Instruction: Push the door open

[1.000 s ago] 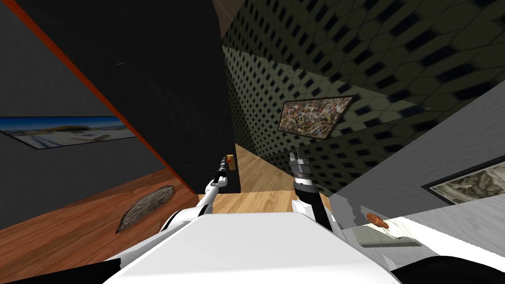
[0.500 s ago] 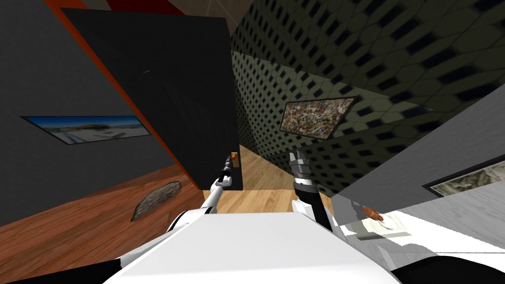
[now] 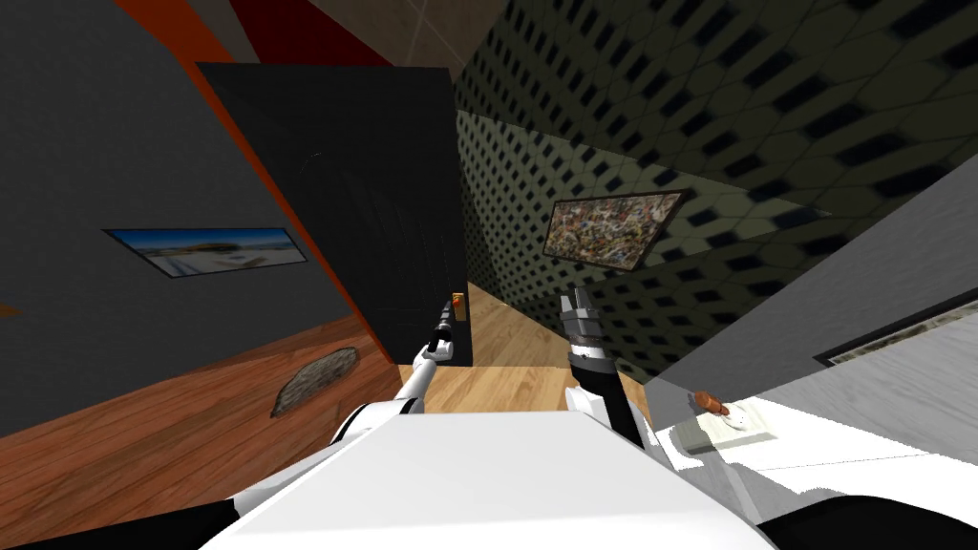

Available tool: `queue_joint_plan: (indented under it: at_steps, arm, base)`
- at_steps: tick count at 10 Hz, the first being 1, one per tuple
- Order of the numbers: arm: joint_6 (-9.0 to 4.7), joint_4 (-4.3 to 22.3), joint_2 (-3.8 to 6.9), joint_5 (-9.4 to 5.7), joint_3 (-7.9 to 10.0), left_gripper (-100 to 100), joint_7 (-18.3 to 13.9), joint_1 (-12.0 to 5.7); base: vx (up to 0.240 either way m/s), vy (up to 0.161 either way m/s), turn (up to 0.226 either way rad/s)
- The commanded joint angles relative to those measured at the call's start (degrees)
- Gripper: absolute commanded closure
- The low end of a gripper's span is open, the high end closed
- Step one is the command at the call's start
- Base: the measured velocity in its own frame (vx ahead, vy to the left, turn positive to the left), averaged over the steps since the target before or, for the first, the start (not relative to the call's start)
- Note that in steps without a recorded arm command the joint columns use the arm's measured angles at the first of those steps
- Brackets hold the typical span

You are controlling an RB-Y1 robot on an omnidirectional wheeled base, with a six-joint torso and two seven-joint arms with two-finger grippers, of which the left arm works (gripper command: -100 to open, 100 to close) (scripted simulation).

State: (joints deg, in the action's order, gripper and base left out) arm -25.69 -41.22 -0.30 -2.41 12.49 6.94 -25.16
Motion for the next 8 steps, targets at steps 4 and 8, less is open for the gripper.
queue_joint_plan:
  at_steps: [4,8]
  arm:
    - [-0.37,0.86,-0.75,-0.2,0.78,-100,0.51,-0.88]
    - [-0.85,1.53,-0.09,-0.18,0.85,100,0.65,-1.02]
  base:
    - [0.187,-0.01,-0.021]
    - [0.002,-0.002,-0.003]
